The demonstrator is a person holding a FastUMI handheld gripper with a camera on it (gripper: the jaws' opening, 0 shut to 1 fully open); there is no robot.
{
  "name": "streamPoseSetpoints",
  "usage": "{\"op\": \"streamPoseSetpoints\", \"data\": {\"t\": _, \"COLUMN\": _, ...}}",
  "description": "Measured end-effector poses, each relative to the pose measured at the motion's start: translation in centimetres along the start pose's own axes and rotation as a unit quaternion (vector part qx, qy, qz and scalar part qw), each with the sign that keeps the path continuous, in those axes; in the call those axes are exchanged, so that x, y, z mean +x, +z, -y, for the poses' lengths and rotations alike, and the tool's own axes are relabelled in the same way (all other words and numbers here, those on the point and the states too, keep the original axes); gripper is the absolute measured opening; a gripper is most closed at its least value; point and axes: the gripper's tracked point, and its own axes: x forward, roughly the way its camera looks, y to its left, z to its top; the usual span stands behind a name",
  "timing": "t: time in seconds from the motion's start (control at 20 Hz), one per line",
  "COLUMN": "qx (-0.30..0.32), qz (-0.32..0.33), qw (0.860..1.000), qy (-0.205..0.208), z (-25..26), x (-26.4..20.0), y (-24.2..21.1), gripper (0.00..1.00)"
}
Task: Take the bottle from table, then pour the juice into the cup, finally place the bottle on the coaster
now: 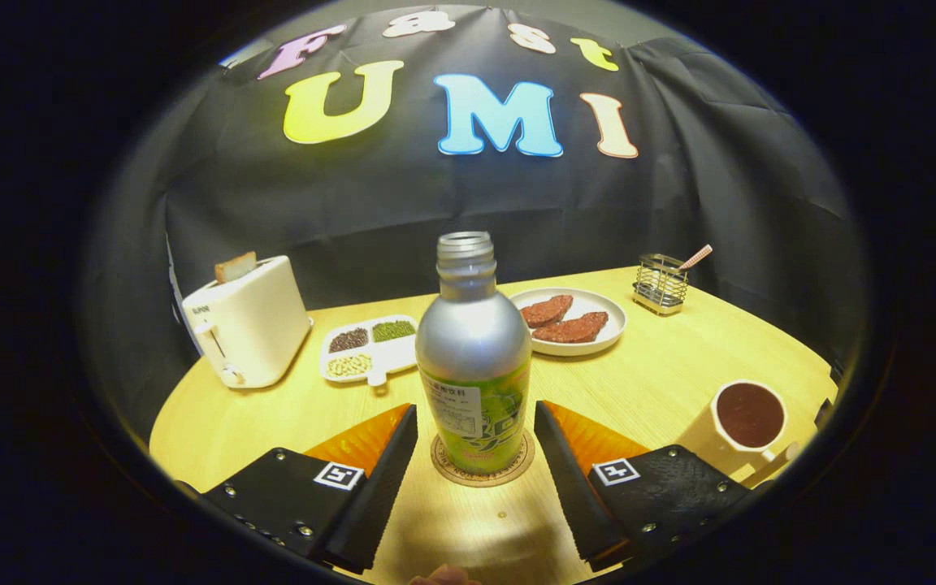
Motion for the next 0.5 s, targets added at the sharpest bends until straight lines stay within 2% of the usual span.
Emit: {"op": "streamPoseSetpoints", "data": {"t": 0.5, "qx": -0.017, "qz": 0.062, "qw": 0.997, "qy": 0.048, "z": -0.6, "x": -7.0, "y": 6.4, "gripper": 0.87}}
